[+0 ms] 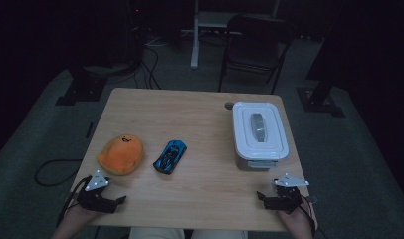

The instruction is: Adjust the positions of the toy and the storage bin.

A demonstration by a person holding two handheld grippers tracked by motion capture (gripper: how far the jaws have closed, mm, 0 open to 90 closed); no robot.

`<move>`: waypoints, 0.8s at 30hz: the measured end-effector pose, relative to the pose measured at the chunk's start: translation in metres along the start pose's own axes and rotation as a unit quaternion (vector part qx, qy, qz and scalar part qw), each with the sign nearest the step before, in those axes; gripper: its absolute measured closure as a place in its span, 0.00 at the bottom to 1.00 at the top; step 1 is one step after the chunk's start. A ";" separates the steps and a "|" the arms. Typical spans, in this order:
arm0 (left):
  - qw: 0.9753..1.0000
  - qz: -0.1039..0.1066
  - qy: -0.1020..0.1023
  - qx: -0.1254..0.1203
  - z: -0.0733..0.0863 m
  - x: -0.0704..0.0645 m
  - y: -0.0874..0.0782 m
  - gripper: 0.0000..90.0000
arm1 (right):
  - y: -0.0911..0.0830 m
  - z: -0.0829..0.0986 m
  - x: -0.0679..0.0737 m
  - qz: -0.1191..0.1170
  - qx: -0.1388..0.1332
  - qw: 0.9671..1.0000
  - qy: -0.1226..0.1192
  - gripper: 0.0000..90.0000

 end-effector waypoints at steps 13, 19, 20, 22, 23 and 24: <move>1.000 -0.009 -0.018 0.004 -0.001 -0.002 0.000 0.03 | 0.000 0.000 -0.001 0.005 -0.001 1.000 0.008 0.15; 1.000 -0.012 -0.024 0.008 -0.002 -0.002 -0.001 0.03 | 0.000 0.000 -0.001 0.006 0.000 1.000 0.009 0.15; 1.000 -0.012 -0.024 0.010 -0.002 -0.002 -0.001 0.03 | 0.000 0.000 -0.001 0.007 0.000 1.000 0.011 0.15; 1.000 -0.013 -0.024 0.010 -0.003 -0.002 -0.001 0.03 | 0.000 0.000 -0.001 0.007 0.000 1.000 0.012 0.15; 0.999 -0.014 -0.026 0.011 -0.003 -0.002 -0.001 0.03 | 0.000 0.000 -0.001 0.007 0.000 1.000 0.012 0.15; 0.999 -0.014 -0.026 0.011 -0.003 -0.002 -0.001 0.03 | 0.000 0.000 -0.001 0.007 0.000 1.000 0.013 0.15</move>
Point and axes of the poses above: each handheld gripper's, and its own axes: y roughly forward along the jaws, z roughly out of its underside, x roughly to its left, the point moved 1 cm from there along y, roughly forward along the jaws, and after that the axes turned 15 degrees about x, right-handed, at the moved point
